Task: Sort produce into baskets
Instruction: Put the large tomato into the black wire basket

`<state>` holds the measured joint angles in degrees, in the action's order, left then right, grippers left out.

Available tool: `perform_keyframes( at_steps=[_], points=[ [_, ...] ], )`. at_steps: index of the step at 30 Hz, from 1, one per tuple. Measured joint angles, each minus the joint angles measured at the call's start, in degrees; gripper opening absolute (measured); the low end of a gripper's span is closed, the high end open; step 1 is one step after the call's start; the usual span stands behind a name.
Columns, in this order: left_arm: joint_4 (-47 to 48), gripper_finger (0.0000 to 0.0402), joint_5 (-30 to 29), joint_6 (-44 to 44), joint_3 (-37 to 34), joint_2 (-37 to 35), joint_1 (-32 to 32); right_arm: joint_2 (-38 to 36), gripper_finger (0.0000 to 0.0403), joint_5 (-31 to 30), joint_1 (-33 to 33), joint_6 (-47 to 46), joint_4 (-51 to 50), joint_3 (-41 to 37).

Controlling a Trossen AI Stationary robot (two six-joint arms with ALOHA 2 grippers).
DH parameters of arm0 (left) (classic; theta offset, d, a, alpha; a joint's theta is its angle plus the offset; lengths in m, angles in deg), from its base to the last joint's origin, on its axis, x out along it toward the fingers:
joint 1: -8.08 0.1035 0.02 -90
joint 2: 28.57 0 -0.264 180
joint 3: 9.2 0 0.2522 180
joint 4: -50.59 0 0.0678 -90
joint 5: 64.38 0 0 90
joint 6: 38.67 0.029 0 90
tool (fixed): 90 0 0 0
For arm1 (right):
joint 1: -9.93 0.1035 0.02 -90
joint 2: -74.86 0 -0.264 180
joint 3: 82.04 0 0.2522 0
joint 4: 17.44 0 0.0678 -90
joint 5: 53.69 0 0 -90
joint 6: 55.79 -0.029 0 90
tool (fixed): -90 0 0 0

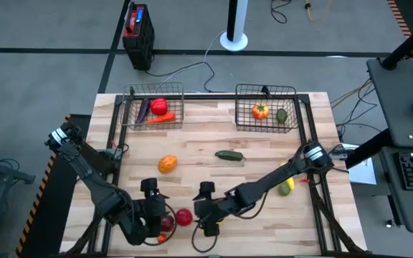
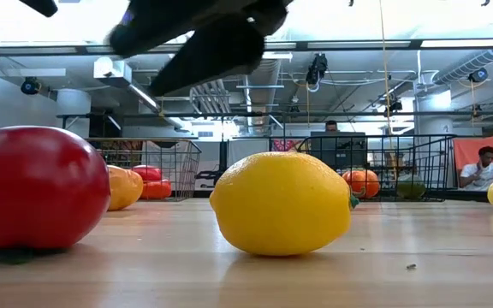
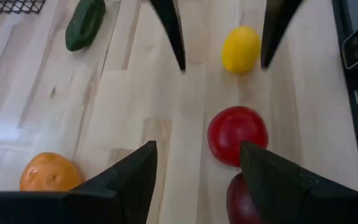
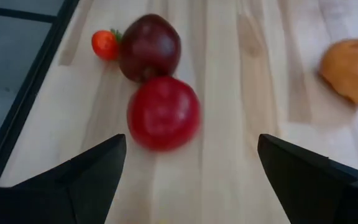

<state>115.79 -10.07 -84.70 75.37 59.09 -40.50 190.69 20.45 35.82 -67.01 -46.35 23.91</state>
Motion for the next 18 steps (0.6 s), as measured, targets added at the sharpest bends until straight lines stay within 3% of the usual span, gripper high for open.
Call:
perform_keyframes(
  at_steps=[18],
  points=[
    [0.4, 0.0210, -1.3, -1.9, 0.0, 0.4, -0.1, 10.5, 0.0359, 2.8, -0.4, -1.6, 4.6, 7.2]
  ],
)
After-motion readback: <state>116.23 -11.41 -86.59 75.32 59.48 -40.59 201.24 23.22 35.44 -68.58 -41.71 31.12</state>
